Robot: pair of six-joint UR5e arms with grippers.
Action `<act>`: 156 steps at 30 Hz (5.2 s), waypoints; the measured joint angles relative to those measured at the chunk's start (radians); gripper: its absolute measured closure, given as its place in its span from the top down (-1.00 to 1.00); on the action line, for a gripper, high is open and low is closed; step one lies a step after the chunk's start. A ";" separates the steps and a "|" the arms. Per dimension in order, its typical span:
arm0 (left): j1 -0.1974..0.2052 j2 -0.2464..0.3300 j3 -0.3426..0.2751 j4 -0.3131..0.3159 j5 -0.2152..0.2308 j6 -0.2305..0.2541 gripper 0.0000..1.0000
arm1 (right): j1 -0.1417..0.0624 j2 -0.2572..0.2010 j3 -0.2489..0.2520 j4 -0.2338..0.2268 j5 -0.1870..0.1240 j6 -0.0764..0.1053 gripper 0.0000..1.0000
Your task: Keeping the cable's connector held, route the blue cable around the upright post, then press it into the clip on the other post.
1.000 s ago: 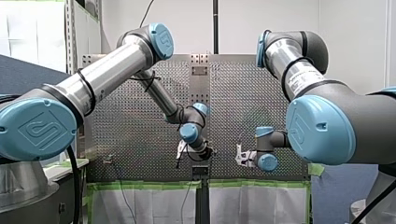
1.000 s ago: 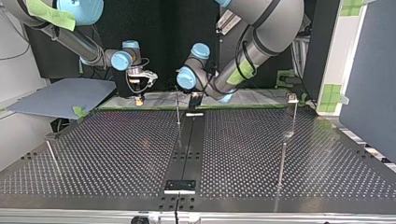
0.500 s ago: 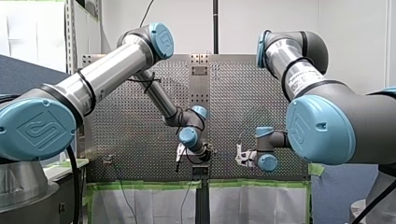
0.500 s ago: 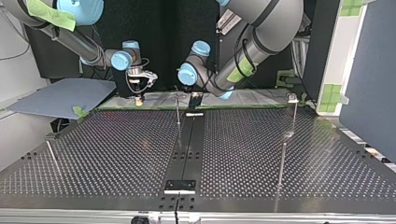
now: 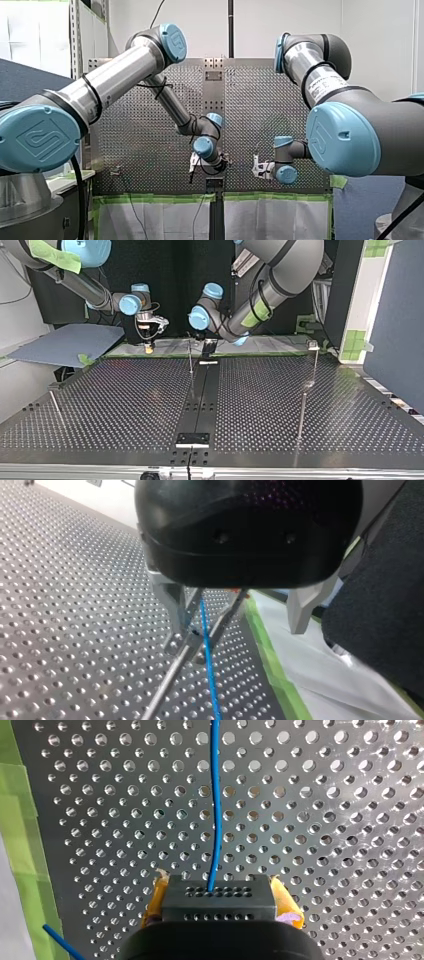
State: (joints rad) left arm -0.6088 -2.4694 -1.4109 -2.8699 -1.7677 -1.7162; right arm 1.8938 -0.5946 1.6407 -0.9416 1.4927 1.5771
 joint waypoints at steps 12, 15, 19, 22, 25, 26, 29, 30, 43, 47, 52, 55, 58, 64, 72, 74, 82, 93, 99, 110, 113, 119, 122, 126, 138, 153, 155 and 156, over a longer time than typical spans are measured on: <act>-0.022 0.014 0.000 0.061 0.006 0.033 1.00 | -0.003 0.001 0.000 -0.008 -0.007 0.004 -1.00; -0.024 0.014 0.000 0.060 0.002 0.032 1.00 | -0.005 0.002 0.000 -0.009 -0.007 0.005 -1.00; -0.026 0.014 0.000 0.055 -0.006 0.031 1.00 | -0.007 0.003 0.000 -0.010 -0.010 0.006 -1.00; -0.028 0.015 0.000 0.052 -0.012 0.031 1.00 | -0.008 0.004 0.000 -0.011 -0.013 0.006 -1.00; -0.031 0.015 0.000 0.051 -0.022 0.031 1.00 | -0.009 0.004 0.000 -0.011 -0.015 0.006 -1.00; -0.032 0.015 0.000 0.051 -0.024 0.031 1.00 | -0.010 0.004 0.000 -0.012 -0.015 0.007 -1.00; -0.034 0.015 0.000 0.050 -0.030 0.032 1.00 | -0.011 0.005 0.000 -0.012 -0.015 0.007 -1.00; -0.035 0.015 0.000 0.050 -0.032 0.032 1.00 | -0.012 0.006 0.000 -0.012 -0.015 0.007 -1.00; -0.049 0.050 -0.036 0.066 -0.035 0.031 1.00 | -0.016 0.007 0.000 -0.013 -0.015 0.008 -1.00; -0.051 0.088 -0.074 0.095 -0.035 0.024 1.00 | -0.017 0.007 0.000 -0.013 -0.015 0.008 -1.00; -0.048 0.139 -0.124 0.136 -0.039 -0.001 1.00 | -0.017 0.008 0.000 -0.013 -0.015 0.010 -1.00; -0.044 0.173 -0.158 0.169 -0.040 -0.032 1.00 | -0.017 0.008 0.000 -0.013 -0.015 0.010 -1.00; -0.041 0.206 -0.191 0.196 -0.042 -0.064 1.00 | -0.017 0.009 0.000 -0.013 -0.015 0.011 -1.00; -0.031 0.267 -0.252 0.249 -0.043 -0.122 1.00 | -0.017 0.010 0.000 -0.013 -0.015 0.012 -1.00; -0.029 0.354 -0.339 0.290 -0.067 -0.167 1.00 | -0.018 0.011 0.000 -0.017 -0.015 0.015 -1.00; -0.031 0.373 -0.358 0.297 -0.083 -0.170 1.00 | -0.018 0.012 0.000 -0.017 -0.015 0.015 -1.00; -0.037 0.457 -0.442 0.301 -0.107 -0.170 1.00 | -0.018 0.012 -0.001 -0.016 -0.015 0.018 -1.00; -0.038 0.574 -0.559 0.310 -0.109 -0.163 1.00 | -0.019 0.014 -0.002 -0.014 -0.017 0.018 -1.00; -0.037 0.635 -0.620 0.315 -0.109 -0.151 1.00 | -0.019 0.014 -0.003 -0.010 -0.017 0.013 -1.00; -0.037 0.753 -0.738 0.318 -0.110 -0.139 1.00 | -0.018 0.014 -0.003 0.005 -0.016 -0.010 -1.00; -0.038 0.784 -0.769 0.318 -0.110 -0.137 1.00 | -0.018 0.014 -0.003 0.010 -0.016 -0.015 -1.00; -0.038 0.848 -0.795 0.319 -0.111 -0.136 1.00 | -0.018 0.014 -0.003 0.013 -0.015 -0.017 -1.00; -0.038 0.862 -0.797 0.319 -0.111 -0.136 1.00 | -0.017 0.014 -0.003 0.013 -0.015 -0.018 -1.00; -0.037 0.867 -0.797 0.319 -0.111 -0.135 1.00 | -0.017 0.014 -0.003 0.013 -0.015 -0.018 -1.00; -0.037 0.867 -0.798 0.319 -0.111 -0.135 1.00 | -0.017 0.014 -0.003 0.013 -0.015 -0.018 -1.00; -0.037 0.867 -0.798 0.319 -0.111 -0.135 1.00 | -0.017 0.014 -0.003 0.013 -0.015 -0.018 -1.00; -0.037 0.867 -0.798 0.319 -0.111 -0.135 1.00 | -0.017 0.014 -0.003 0.013 -0.015 -0.018 -1.00; -0.037 0.867 -0.798 0.319 -0.111 -0.135 1.00 | -0.017 0.014 -0.003 0.013 -0.015 -0.018 -1.00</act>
State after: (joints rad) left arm -0.6462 -1.6021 -2.2086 -2.5512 -1.8783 -1.8514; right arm 1.8769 -0.5808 1.6377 -0.9282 1.4773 1.5588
